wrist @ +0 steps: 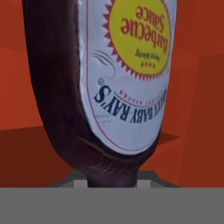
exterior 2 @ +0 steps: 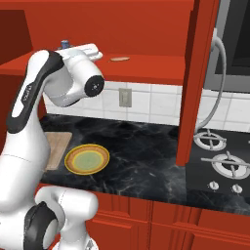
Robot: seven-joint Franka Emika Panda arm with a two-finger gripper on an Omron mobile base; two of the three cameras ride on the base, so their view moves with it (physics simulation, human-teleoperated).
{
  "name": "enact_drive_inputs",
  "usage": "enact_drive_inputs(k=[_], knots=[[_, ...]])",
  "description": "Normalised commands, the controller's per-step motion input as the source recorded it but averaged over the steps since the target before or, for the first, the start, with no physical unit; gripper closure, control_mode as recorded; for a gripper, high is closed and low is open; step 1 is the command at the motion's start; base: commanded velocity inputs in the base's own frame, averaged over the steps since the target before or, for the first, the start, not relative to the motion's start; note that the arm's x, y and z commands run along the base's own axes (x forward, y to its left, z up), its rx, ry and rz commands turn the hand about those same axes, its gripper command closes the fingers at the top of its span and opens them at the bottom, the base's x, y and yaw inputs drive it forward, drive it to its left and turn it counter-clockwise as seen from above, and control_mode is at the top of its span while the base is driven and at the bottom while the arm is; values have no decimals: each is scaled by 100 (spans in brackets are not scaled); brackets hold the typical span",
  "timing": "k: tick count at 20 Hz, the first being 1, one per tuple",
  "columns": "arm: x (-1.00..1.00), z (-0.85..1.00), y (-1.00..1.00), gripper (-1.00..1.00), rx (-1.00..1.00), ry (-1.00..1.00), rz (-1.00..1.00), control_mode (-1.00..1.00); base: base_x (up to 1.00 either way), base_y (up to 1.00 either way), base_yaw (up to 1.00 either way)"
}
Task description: Pick the shrimp from the plate and place it on the cutting board. Then pick the condiment bottle from the cabinet and place it next to the cutting board.
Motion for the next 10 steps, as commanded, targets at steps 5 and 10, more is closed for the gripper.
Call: enact_drive_inputs(k=[5, 10], knots=[[-62, -1, 0, 100, 0, 0, 0, -100, 0, 0, 0], [-57, -9, 0, 100, 0, 0, 0, -100, 0, 0, 0]])
